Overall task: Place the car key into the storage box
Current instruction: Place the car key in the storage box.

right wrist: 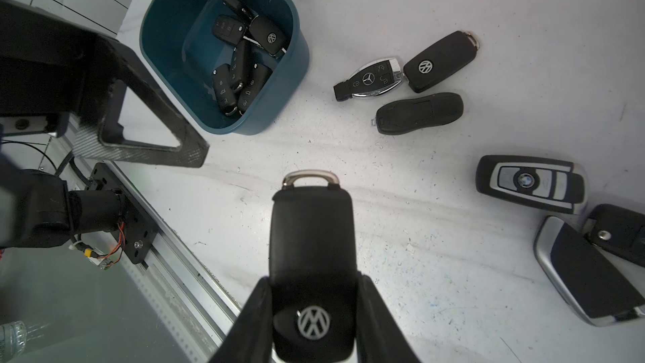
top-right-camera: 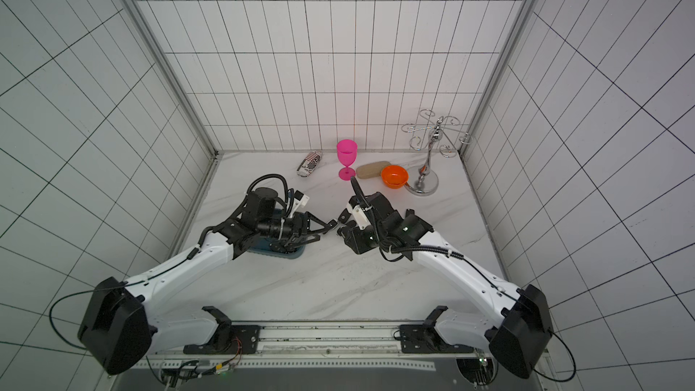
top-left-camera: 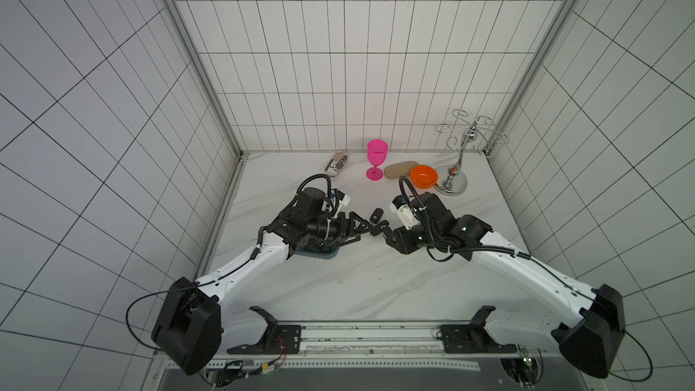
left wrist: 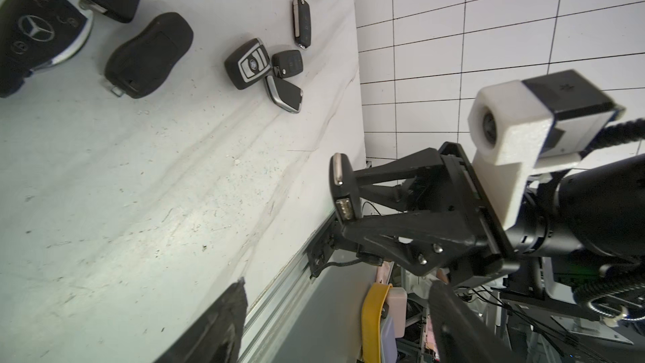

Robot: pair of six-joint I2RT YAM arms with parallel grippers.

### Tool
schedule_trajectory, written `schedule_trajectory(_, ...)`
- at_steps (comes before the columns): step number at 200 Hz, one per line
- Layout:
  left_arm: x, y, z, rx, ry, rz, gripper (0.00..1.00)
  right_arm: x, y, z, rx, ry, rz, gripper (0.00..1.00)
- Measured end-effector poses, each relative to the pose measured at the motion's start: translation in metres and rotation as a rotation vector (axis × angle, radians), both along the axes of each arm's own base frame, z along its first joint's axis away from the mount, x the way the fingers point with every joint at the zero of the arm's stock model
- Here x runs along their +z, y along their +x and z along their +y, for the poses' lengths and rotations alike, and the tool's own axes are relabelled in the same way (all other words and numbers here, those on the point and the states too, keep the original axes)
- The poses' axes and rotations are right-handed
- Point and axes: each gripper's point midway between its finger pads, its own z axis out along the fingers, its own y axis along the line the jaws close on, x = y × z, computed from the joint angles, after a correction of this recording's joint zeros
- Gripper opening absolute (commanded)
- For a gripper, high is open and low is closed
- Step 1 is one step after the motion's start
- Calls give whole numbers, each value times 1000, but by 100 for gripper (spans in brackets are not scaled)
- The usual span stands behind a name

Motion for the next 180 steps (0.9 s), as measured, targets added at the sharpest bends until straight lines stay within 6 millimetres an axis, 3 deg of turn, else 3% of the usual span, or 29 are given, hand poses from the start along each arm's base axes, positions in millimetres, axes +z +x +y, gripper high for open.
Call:
schedule_trajectory(55, -11, -3, -6, 23, -21, 57, 69, -17, -4, 9, 22, -77, -7, 33)
schedule_trajectory(89, -28, 0, -4, 56, -1, 94, 68, -5, -3, 19, 38, -70, -44, 33)
schedule_trajectory(140, -31, 8, -6, 86, -9, 92, 67, 2, -2, 32, 55, -59, -72, 33)
schedule_trajectory(159, -31, 9, -8, 89, -13, 94, 62, -2, -3, 34, 58, -68, -65, 33)
schedule_trajectory(180, -31, 9, -9, 90, -15, 94, 45, -4, -3, 38, 63, -70, -62, 33)
